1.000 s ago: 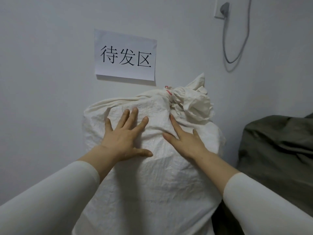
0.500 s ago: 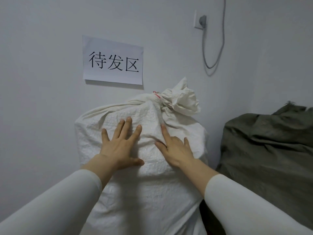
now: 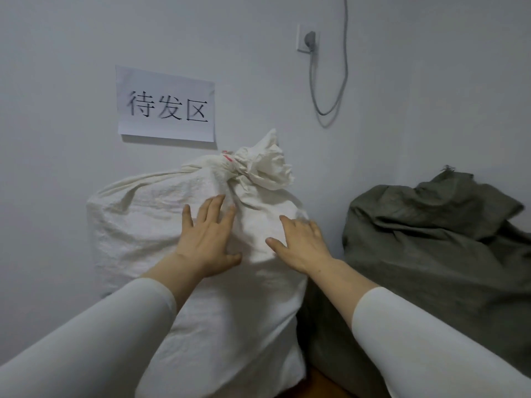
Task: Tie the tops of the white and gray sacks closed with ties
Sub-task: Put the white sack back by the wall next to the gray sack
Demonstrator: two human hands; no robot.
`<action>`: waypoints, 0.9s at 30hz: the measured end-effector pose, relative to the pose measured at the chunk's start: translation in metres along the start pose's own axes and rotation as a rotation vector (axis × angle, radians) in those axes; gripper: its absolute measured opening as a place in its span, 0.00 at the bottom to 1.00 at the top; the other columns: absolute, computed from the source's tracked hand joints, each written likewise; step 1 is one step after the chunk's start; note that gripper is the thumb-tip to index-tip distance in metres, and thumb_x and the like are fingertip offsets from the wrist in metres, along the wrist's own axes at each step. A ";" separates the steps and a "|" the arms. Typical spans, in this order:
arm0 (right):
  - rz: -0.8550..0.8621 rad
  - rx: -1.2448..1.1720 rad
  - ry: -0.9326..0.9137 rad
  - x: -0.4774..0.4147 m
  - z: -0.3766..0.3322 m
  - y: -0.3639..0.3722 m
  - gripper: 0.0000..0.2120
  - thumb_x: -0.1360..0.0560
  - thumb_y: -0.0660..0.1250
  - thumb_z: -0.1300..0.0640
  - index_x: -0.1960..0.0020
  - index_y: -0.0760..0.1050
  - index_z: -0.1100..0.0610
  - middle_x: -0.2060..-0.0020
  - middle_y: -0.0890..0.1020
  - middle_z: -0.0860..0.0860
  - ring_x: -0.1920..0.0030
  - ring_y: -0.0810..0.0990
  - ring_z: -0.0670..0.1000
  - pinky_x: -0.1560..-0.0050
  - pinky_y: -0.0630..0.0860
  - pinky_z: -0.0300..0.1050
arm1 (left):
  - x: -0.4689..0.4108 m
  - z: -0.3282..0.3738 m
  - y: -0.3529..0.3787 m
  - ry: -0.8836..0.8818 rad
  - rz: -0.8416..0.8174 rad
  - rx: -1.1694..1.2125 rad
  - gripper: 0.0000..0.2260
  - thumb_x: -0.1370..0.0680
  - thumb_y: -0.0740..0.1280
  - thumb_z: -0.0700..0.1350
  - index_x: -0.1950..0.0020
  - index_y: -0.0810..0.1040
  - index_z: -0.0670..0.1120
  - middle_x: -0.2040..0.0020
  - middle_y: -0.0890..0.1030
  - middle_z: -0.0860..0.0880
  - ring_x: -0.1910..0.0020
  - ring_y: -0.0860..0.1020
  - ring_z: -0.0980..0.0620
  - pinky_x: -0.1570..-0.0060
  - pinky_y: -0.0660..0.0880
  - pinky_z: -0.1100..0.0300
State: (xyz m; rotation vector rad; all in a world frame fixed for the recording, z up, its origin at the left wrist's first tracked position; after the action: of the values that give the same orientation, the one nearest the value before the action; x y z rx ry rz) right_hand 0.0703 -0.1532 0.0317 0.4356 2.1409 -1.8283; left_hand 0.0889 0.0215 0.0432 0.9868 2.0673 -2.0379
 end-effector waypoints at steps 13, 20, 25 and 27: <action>-0.174 0.115 0.059 0.112 0.209 -0.038 0.30 0.23 0.55 0.40 0.28 0.60 0.57 0.31 0.67 0.56 0.30 0.64 0.56 0.25 0.49 0.54 | 0.010 0.212 0.008 -0.074 -0.158 0.059 0.40 0.27 0.64 0.61 0.24 0.46 0.50 0.23 0.43 0.45 0.24 0.42 0.44 0.28 0.44 0.36; -0.148 0.100 -0.014 0.097 0.228 -0.028 0.29 0.23 0.57 0.41 0.29 0.60 0.56 0.31 0.67 0.55 0.29 0.63 0.55 0.25 0.47 0.53 | -0.014 0.238 0.018 -0.074 -0.183 0.043 0.40 0.27 0.64 0.60 0.23 0.46 0.49 0.23 0.44 0.45 0.24 0.43 0.43 0.28 0.44 0.37; -0.162 0.128 0.082 0.078 0.258 -0.032 0.30 0.24 0.58 0.40 0.29 0.61 0.57 0.30 0.67 0.56 0.29 0.63 0.57 0.25 0.49 0.53 | -0.039 0.242 0.030 -0.072 -0.166 0.094 0.39 0.27 0.65 0.59 0.24 0.48 0.49 0.23 0.45 0.44 0.24 0.44 0.43 0.28 0.45 0.36; -0.151 0.127 0.086 0.067 0.259 -0.033 0.30 0.24 0.58 0.41 0.29 0.62 0.57 0.31 0.67 0.57 0.29 0.63 0.57 0.26 0.51 0.52 | -0.047 0.239 0.033 -0.074 -0.163 0.100 0.39 0.27 0.65 0.59 0.24 0.49 0.49 0.23 0.45 0.44 0.24 0.44 0.43 0.28 0.45 0.36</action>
State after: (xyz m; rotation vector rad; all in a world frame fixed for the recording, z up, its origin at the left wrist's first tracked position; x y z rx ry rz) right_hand 0.0018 -0.4111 -0.0049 0.3976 2.1754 -2.0719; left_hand 0.0521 -0.2196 0.0092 0.7653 2.0894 -2.2395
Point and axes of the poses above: each hand's wrist, its own x-axis away from the middle knuckle, its own y-axis out of the palm, z = x × y, the point moved 3 cm from there along -x, towards the middle knuckle
